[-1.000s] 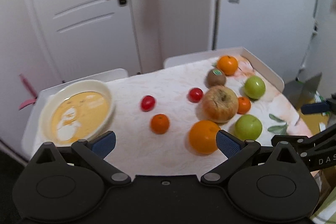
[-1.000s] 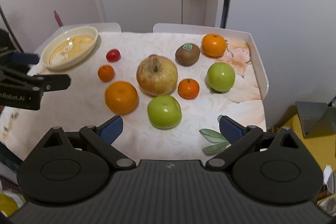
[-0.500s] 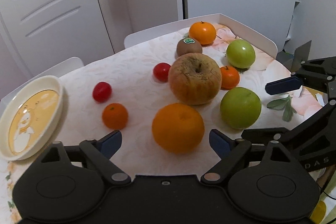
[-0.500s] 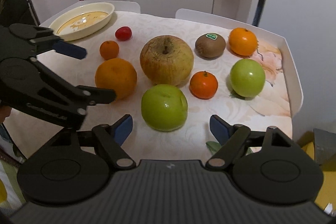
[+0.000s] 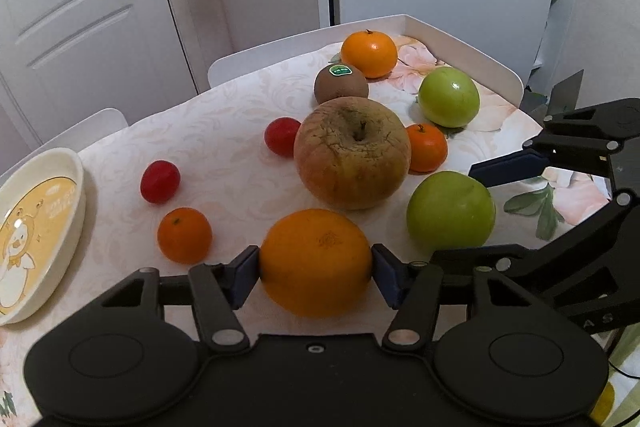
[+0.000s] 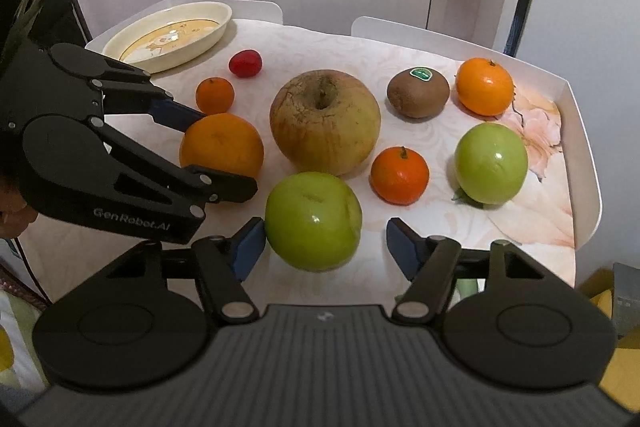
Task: Organize fruits
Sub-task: 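Grasp the large orange with the left tool while the right tool grasps a green apple, then carry the orange and green apple over the duck bowl with both tools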
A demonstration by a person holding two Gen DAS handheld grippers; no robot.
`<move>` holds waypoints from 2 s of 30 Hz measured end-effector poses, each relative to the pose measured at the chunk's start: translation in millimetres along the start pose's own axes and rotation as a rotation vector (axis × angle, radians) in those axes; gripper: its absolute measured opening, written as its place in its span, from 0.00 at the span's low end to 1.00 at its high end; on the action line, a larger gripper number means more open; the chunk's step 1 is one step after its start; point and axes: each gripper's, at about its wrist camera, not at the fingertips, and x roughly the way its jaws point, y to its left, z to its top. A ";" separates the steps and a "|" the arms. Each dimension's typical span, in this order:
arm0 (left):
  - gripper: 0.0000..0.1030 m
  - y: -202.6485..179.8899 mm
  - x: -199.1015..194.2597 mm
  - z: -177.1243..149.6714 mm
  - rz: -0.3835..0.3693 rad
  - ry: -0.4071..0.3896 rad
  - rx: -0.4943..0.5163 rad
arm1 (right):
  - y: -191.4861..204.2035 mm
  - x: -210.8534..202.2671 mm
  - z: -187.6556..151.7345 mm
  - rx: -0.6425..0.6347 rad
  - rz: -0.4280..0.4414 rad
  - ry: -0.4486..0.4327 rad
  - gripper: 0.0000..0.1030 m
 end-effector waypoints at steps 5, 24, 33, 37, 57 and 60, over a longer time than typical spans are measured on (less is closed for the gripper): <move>0.62 1.7 -1.9 -1.9 0.008 0.007 -0.004 | 1.8 3.1 1.8 -0.011 0.019 0.000 0.74; 0.62 35.0 -49.0 -18.7 0.105 -0.012 -0.182 | 18.1 -6.0 19.1 -0.040 0.054 -0.006 0.66; 0.62 89.8 -98.9 -11.7 0.218 -0.066 -0.341 | 42.7 -17.7 77.7 -0.067 0.116 -0.051 0.66; 0.62 124.2 -111.0 -7.7 0.275 -0.069 -0.386 | 52.8 -1.8 110.9 -0.071 0.161 -0.050 0.66; 0.62 257.8 -69.0 -1.0 0.308 -0.054 -0.358 | 138.1 102.7 235.7 -0.066 0.192 -0.056 0.66; 0.62 262.6 -61.7 1.5 0.289 -0.060 -0.338 | 143.5 109.6 240.3 -0.056 0.184 -0.054 0.66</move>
